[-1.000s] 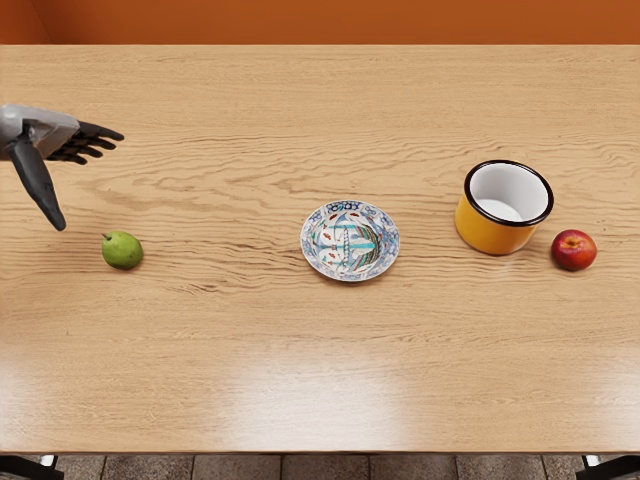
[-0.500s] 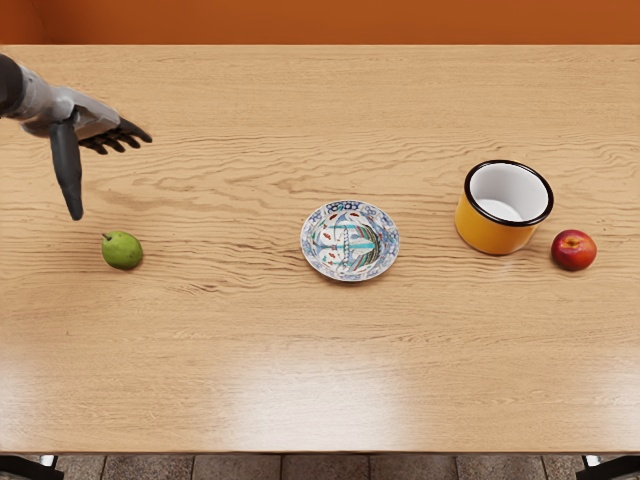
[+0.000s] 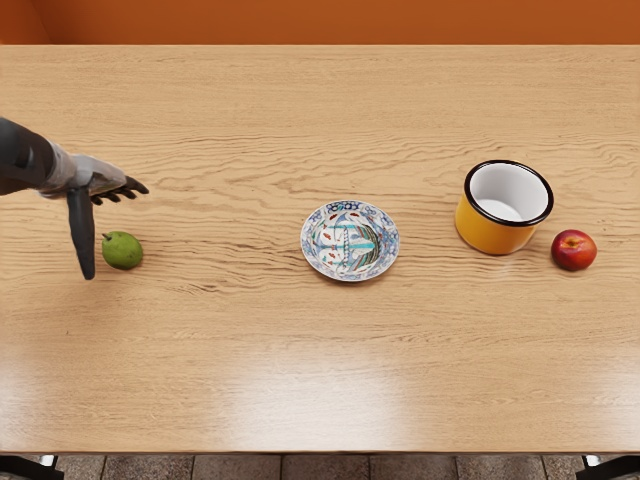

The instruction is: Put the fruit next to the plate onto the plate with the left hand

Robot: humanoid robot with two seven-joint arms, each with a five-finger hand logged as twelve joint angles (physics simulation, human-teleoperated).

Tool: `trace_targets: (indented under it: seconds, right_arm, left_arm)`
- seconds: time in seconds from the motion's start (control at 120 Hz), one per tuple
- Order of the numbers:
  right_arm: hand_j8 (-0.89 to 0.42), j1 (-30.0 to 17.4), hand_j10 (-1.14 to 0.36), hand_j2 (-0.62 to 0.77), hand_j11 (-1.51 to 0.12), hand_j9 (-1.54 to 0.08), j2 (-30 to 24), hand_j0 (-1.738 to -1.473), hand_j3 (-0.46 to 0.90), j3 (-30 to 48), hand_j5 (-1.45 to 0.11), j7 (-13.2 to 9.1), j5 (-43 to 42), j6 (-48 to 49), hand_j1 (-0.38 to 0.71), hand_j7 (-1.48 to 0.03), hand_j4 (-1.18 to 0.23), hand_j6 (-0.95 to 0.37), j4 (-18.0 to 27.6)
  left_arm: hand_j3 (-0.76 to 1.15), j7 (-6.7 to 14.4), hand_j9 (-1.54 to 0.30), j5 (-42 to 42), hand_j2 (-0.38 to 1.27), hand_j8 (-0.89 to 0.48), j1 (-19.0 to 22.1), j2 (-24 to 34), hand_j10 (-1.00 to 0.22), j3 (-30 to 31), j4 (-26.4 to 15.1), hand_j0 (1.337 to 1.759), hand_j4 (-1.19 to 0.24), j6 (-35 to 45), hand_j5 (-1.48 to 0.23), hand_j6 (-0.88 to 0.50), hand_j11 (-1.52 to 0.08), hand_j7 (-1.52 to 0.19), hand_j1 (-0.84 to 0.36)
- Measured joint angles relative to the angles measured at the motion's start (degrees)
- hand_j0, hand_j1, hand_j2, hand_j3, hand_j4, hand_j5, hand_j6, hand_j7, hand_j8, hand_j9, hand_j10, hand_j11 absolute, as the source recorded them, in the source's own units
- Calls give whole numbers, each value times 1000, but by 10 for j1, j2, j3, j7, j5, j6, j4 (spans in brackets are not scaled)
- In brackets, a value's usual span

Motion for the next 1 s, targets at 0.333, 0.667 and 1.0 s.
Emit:
trace_targets:
  seconds: [0.333, 0.667, 1.0]
  right_arm:
    - [-1, 0, 0, 0, 0, 0, 0, -1658, 0, 0, 0, 0, 0, 0, -349, 0, -1, -1, 0]
    - [-1, 0, 0, 0, 0, 0, 0, -1658, 0, 0, 0, 0, 0, 0, -349, 0, -1, -1, 0]
    - [-1, 0, 0, 0, 0, 0, 0, -1658, 0, 0, 0, 0, 0, 0, -349, 0, -1, -1, 0]
  left_arm:
    - [0, 36, -4, 0, 1, -3, 52, -32, -3, -9, -51, 1658, -3, 161, -4, -3, -4, -4, 346]
    - [0, 40, -4, 3, 1, -3, 81, -48, -3, -14, -50, 1658, -3, 240, -4, -3, -4, -4, 346]
    - [0, 41, -31, 1, 5, -24, 119, -64, -24, -17, -44, 1658, -24, 320, -31, -24, -31, -31, 321]
